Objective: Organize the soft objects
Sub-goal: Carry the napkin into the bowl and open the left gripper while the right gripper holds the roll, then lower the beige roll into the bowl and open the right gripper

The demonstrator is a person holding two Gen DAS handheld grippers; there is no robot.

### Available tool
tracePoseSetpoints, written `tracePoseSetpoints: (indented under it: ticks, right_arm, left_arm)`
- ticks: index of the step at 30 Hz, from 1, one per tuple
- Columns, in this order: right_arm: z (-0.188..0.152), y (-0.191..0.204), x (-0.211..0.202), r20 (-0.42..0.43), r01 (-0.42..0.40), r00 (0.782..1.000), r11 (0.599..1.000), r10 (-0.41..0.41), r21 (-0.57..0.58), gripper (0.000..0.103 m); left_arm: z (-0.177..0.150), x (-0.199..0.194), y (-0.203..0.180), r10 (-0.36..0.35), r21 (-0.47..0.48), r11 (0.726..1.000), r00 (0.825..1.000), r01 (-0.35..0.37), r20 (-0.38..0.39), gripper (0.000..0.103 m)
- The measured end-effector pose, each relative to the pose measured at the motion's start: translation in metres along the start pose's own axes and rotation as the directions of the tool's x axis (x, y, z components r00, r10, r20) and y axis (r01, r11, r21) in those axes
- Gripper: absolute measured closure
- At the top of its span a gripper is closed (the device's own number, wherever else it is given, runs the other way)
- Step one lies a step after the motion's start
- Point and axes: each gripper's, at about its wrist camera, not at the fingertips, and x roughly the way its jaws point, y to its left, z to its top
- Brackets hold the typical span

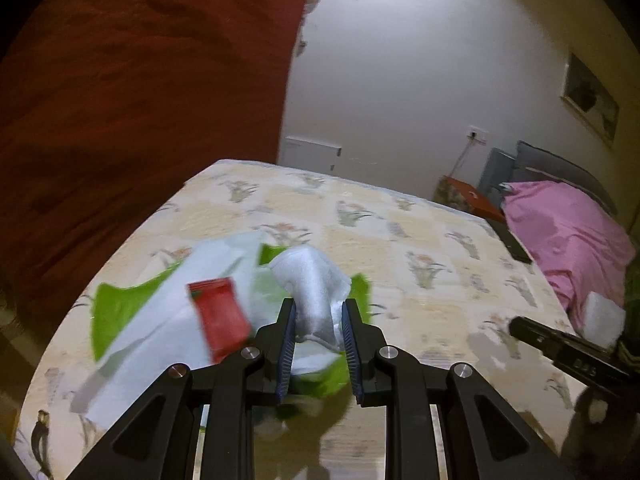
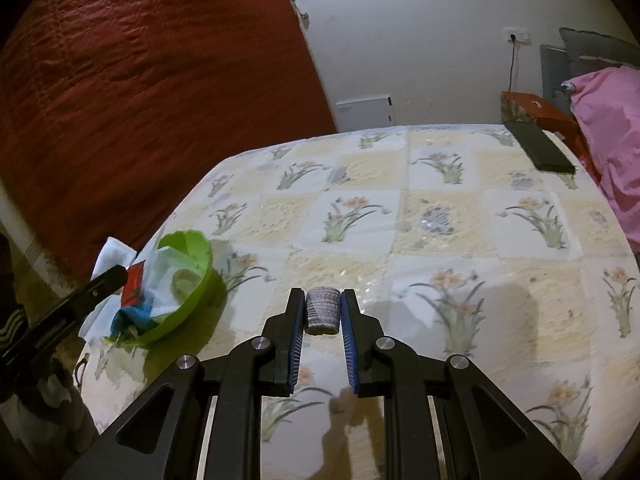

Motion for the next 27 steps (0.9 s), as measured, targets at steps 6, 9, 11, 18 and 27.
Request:
tracePoseSetpoints:
  ticks: [6, 9, 11, 18, 27]
  right_arm:
    - [-0.003, 0.011, 0.004, -0.013, -0.01, 1.0, 1.0, 0.01, -0.012, 0.084]
    - [-0.004, 0.016, 0.007, -0.02, -0.016, 1.0, 1.0, 0.016, -0.015, 0.084]
    - [-0.004, 0.019, 0.008, -0.024, -0.02, 1.0, 1.0, 0.019, -0.017, 0.084]
    - [-0.004, 0.038, 0.015, -0.038, -0.052, 0.998, 0.998, 0.05, -0.036, 0.084]
    - [0.0, 0.08, 0.03, -0.051, -0.13, 0.991, 0.988, 0.126, -0.081, 0.084]
  left_arm:
    - [-0.003, 0.007, 0.019, 0.031, -0.028, 0.999, 0.999, -0.031, -0.018, 0.075]
    - [-0.005, 0.011, 0.026, 0.043, -0.049, 0.998, 0.999, -0.044, -0.023, 0.036]
    - [-0.006, 0.009, 0.033, 0.052, -0.072, 0.996, 0.999, -0.053, -0.007, 0.015]
    - [-0.006, 0.0, 0.048, 0.064, -0.093, 0.994, 0.998, -0.063, 0.005, 0.015]
    - [-0.009, -0.016, 0.066, 0.118, -0.097, 0.989, 0.993, -0.115, 0.027, 0.013]
